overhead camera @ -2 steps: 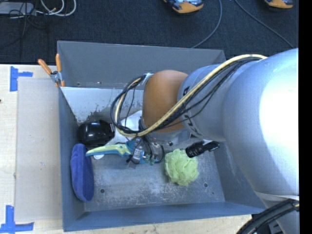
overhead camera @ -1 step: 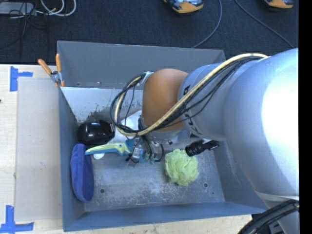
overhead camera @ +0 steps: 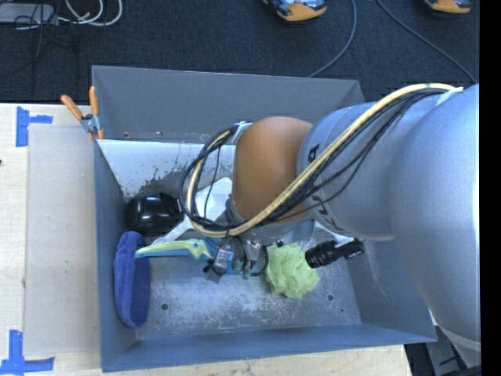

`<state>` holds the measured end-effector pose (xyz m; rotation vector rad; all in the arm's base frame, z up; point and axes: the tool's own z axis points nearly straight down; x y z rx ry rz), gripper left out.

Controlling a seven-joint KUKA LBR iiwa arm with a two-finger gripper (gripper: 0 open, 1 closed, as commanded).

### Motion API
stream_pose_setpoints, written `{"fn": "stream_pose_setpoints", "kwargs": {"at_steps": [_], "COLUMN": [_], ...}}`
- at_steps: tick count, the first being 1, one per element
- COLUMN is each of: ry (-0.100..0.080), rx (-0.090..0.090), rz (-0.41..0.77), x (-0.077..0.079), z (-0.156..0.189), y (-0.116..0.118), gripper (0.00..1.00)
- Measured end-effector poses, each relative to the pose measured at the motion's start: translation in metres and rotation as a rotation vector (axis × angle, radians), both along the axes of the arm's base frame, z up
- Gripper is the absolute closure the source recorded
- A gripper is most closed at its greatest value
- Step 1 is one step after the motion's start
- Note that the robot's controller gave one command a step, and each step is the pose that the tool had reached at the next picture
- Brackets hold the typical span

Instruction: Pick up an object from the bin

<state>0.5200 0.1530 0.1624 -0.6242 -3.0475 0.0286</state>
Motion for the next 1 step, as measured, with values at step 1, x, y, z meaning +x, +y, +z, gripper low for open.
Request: {"fn": "stream_pose_setpoints", "kwargs": {"at_steps": [1], "ry": [0.000], "rx": [-0.001], "rz": [0.001], "x": [0.0012], "z": [-0.0024], "y": [-0.0007], "gripper": [1.00]}}
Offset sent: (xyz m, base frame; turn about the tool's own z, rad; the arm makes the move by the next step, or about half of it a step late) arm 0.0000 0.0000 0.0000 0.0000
